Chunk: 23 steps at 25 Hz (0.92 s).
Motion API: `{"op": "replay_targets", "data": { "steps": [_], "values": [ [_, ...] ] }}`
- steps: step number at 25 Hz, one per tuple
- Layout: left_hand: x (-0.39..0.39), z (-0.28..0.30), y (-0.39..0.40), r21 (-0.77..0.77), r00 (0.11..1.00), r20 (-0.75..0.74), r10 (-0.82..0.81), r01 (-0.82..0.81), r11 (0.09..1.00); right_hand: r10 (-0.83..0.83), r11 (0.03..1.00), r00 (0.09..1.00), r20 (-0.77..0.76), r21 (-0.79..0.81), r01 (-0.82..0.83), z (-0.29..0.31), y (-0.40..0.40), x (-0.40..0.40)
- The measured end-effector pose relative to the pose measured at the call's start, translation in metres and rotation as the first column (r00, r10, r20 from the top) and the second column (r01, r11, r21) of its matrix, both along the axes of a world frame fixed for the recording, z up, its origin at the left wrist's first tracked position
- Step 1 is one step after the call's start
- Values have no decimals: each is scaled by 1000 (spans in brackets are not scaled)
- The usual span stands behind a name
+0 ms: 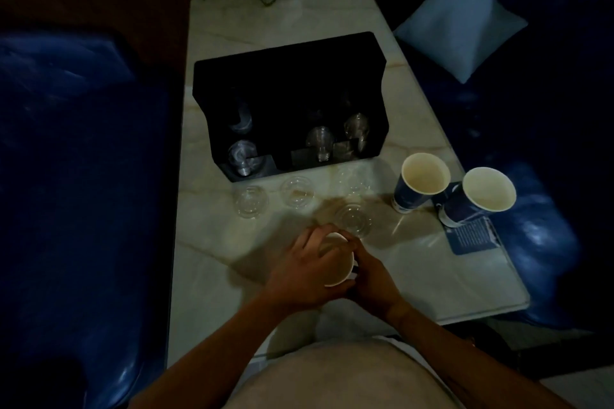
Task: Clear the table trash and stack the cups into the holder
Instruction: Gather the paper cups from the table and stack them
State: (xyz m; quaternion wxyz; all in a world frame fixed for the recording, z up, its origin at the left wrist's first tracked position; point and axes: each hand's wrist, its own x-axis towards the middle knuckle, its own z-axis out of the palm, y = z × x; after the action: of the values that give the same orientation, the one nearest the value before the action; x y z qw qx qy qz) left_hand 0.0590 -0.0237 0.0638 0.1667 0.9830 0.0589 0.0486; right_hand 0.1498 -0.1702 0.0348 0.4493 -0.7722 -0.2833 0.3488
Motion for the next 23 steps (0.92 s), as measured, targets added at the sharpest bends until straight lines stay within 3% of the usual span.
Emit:
{"op": "replay_targets", "data": {
  "steps": [3, 7, 11, 15, 19, 23],
  "values": [
    [-2, 4, -2, -3, 999, -44, -19, 19, 1000, 28, 999, 1000, -13, 23, -28, 3, 0, 0],
    [-1, 17, -1, -14, 976, -213, -34, 32, 999, 136, 990, 991, 8, -30, -136, 12, -9, 7],
    [15, 41, 6, -41, 975, -213, -67, 59, 997, 230, 947, 955, 189, -271, -175, 24, -33, 34],
    [59, 61, 6, -40, 965, -227, -132, 127, 991, 336, 867, 902, 270, -463, -185, 48, -66, 69],
    [123, 76, -3, 35, 942, -194, -275, 287, 957, 378, 826, 828, 414, -555, -99, 88, -100, 111],
    [186, 73, -7, 133, 912, -141, -386, 404, 905, 290, 837, 745, 600, -537, 107, 111, -120, 158]
  ]
}}
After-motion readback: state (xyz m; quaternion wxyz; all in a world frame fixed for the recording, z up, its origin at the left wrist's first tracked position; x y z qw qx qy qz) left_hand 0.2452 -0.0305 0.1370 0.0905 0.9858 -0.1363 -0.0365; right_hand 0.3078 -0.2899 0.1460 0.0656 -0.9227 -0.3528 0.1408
